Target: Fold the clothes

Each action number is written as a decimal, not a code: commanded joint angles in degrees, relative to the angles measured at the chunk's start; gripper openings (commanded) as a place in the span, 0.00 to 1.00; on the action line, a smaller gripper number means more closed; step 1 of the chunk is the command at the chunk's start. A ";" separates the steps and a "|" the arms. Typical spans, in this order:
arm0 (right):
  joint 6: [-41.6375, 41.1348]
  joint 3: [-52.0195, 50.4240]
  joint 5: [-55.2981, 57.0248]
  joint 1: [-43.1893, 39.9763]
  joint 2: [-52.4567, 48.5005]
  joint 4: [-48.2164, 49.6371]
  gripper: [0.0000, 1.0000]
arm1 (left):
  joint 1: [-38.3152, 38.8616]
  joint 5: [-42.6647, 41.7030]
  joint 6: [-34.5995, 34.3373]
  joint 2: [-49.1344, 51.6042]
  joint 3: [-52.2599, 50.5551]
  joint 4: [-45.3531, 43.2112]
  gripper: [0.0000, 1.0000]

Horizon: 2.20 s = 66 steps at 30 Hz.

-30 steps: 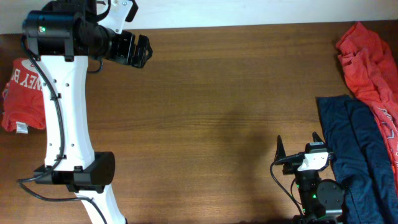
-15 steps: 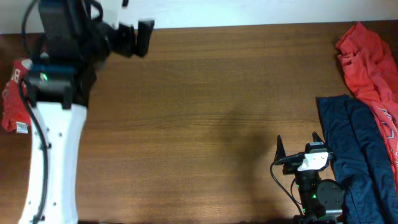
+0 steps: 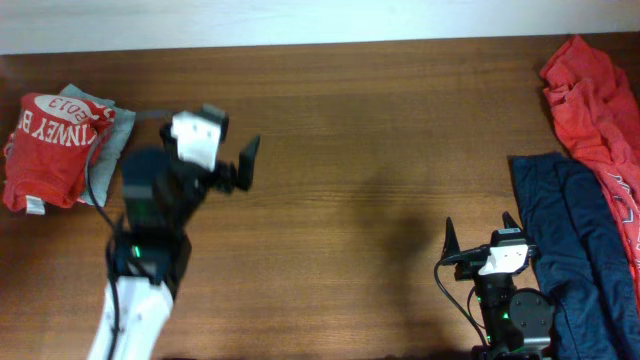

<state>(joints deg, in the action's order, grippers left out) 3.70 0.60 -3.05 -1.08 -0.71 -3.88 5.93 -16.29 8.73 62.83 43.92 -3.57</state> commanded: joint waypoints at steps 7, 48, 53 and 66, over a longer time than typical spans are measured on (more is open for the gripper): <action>0.37 -0.28 -0.76 0.04 0.50 -0.24 0.98 | -0.09 0.98 -0.57 -20.85 -32.28 -23.65 0.99; 0.37 -0.28 -0.79 0.04 0.52 -0.24 0.99 | -9.49 8.74 -5.49 -60.02 -43.45 7.63 0.99; 0.37 -0.28 -0.76 0.04 0.52 -0.26 0.99 | -9.46 9.09 -5.49 -60.96 -43.45 7.72 0.99; 0.37 -0.28 -0.79 0.04 0.52 -0.26 0.99 | -9.42 9.07 -5.49 -62.53 -43.45 7.52 0.99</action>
<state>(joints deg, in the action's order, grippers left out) 3.70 0.60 -3.05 -1.08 -0.58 -3.90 -3.20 -7.86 3.55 0.89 0.60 3.46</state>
